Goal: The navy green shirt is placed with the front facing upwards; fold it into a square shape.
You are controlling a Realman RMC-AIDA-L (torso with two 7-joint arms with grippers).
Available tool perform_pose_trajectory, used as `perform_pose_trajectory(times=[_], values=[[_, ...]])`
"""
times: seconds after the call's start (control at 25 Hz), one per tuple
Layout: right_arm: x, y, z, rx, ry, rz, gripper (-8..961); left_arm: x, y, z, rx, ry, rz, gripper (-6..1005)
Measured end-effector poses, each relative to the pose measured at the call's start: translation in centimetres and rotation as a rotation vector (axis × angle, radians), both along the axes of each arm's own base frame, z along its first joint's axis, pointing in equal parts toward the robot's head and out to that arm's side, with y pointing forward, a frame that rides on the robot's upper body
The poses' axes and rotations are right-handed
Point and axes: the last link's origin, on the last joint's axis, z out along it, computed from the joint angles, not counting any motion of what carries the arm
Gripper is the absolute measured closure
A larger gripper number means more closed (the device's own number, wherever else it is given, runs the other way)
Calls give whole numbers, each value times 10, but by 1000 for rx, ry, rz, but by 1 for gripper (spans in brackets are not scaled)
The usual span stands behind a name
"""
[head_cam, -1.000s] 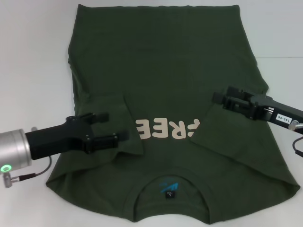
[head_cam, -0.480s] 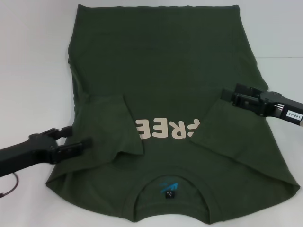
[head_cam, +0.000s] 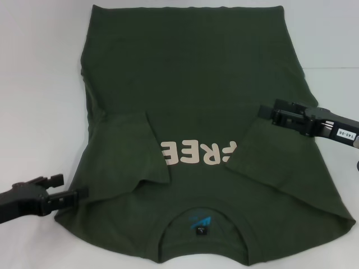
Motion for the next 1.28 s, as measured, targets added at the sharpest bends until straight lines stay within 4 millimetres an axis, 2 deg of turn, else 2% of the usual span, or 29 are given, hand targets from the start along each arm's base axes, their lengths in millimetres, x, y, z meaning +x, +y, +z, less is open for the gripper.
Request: perform_pose_trajectory(times=[0.64,1.28], values=[[-4,1,0,-3,19,9,8,-15,-3,-3,-58,86,74,75],[-7,4,2,1,19,17,8,-17,-5,-8,-79,99,83,83]])
